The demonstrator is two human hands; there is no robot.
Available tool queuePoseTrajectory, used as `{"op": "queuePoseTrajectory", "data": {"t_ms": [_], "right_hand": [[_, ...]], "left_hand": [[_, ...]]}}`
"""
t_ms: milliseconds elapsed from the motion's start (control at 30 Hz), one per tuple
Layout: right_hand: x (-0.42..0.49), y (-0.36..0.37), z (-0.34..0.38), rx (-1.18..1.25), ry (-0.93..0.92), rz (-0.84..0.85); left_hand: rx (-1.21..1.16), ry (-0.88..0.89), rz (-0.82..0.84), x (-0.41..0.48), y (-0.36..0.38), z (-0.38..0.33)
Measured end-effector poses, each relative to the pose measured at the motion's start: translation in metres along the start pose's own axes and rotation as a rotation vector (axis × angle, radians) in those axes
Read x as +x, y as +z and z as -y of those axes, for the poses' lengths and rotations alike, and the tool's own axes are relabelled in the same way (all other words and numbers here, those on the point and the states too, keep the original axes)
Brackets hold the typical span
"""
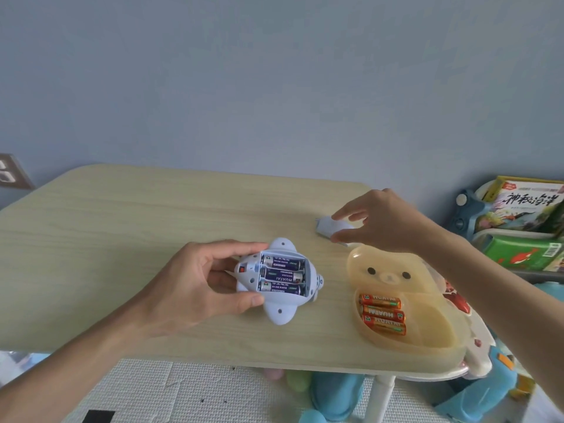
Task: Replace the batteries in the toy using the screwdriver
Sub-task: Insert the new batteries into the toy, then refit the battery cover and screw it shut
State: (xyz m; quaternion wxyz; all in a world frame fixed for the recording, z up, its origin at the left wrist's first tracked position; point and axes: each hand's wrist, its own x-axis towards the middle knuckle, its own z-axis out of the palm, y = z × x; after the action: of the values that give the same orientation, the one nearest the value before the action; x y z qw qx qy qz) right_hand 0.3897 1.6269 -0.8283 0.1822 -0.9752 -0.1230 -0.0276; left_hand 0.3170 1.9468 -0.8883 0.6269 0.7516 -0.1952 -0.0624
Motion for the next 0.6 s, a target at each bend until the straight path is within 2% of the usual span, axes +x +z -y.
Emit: {"op": "queuePoseTrajectory", "data": {"t_ms": [267,400,500,600], "right_hand": [[0.013,0.011,-0.011,0.053,0.064,0.007],[0.006,0.0,0.004,0.1,-0.009,-0.108],[-0.015,-0.015,0.034,0.271,-0.094,-0.174],[-0.045,-0.014,0.068,0.507,-0.155,-0.104]], "left_hand": [[0.015,0.003,-0.001,0.0,0.001,-0.001],[0.02,0.001,0.002,-0.001,0.001,-0.001],[0.039,-0.008,-0.005,0.0,0.0,-0.001],[0.039,-0.01,0.002,0.0,0.0,-0.002]]}}
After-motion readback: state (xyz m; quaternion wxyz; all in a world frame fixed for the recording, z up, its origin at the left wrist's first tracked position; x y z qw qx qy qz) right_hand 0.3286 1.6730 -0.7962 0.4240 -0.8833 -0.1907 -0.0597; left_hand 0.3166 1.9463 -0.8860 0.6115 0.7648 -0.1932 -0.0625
